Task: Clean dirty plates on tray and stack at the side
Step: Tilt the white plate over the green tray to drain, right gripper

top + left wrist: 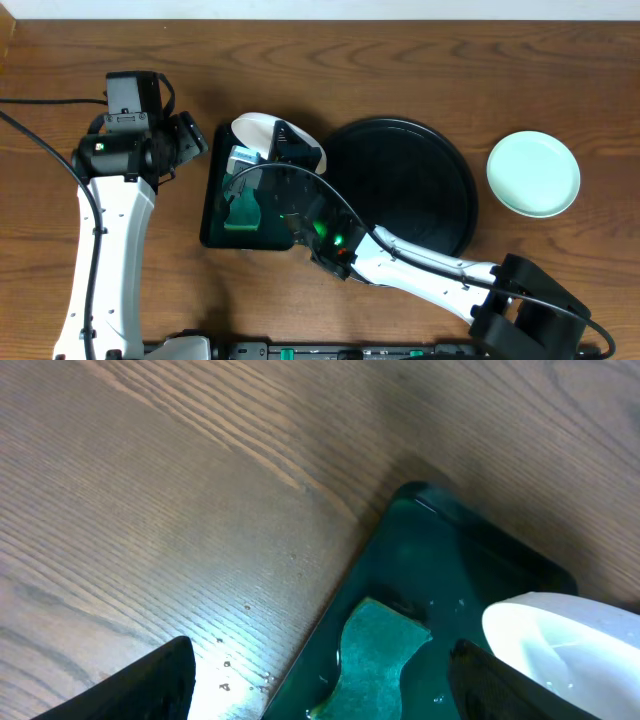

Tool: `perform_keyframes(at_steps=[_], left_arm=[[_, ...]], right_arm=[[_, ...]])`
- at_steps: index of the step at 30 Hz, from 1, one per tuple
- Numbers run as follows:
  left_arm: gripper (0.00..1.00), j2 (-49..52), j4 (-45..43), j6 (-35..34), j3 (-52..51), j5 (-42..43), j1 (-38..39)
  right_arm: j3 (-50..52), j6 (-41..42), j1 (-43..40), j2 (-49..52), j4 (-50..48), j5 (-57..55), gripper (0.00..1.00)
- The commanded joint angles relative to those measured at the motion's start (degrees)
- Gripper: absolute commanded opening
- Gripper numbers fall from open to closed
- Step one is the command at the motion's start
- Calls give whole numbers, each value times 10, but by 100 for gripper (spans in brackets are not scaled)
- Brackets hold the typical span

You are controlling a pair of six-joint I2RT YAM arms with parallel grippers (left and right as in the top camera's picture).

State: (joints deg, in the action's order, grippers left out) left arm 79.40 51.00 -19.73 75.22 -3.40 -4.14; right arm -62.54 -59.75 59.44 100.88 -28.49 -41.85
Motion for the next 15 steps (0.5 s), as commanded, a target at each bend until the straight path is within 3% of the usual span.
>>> perform_keyframes(at_steps=[1,15], left_arm=[[81,0,1,-7,7,-9,-2],[81,0,1,-7,7,-9,-2]], right_arm=[[-8,35,2,1,-2,-3,1],[-8,101,-3,1,10,-3,1]])
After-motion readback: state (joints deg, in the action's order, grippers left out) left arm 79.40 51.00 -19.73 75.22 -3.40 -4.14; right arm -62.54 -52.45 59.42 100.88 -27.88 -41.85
